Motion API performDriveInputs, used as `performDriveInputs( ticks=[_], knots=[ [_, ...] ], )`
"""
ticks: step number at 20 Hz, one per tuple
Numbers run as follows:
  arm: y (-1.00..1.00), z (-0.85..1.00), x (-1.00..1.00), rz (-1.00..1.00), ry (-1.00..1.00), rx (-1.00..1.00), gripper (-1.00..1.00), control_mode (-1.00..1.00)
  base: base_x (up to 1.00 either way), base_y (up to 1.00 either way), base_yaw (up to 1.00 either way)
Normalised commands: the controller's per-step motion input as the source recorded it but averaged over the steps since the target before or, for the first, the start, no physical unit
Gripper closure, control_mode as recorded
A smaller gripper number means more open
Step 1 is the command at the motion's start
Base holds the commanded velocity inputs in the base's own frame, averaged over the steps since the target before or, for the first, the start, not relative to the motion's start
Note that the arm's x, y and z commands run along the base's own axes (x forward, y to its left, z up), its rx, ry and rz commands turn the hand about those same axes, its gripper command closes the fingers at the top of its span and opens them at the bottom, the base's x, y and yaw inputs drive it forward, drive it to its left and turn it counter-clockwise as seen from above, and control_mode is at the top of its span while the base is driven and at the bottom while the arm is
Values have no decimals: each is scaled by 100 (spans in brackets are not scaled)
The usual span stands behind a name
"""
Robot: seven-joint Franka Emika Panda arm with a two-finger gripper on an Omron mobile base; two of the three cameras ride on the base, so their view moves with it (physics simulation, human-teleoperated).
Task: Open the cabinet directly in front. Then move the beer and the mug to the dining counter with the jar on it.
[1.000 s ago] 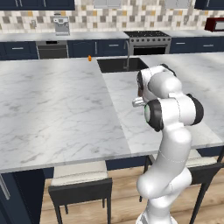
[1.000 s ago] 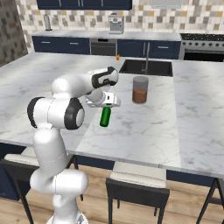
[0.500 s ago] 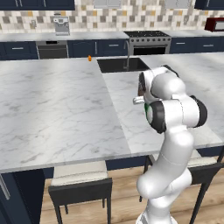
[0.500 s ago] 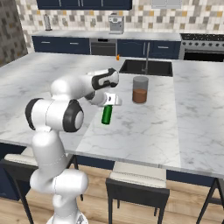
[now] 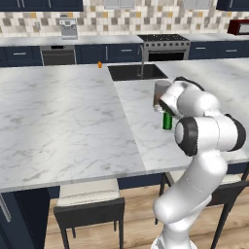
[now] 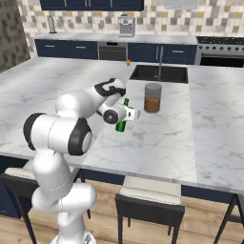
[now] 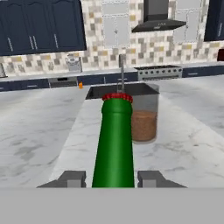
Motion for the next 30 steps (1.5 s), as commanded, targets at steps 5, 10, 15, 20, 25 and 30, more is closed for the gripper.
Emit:
performDriveInputs(
  ticks=[5,10,15,20,25,30],
  knots=[
    [0,-15,0,0,-21,0,100,-100,0,0,0],
    [0,-10,0,0,-4,0,100,-100,0,0,0],
    [0,-63,-7,0,0,0,100,-100,0,0,0],
    [0,-84,-7,0,0,0,100,-100,0,0,0],
    [0,-40,2,0,-6,0,100,-100,0,0,0],
    [0,-32,35,0,-18,0,100,-100,0,0,0]
  ],
)
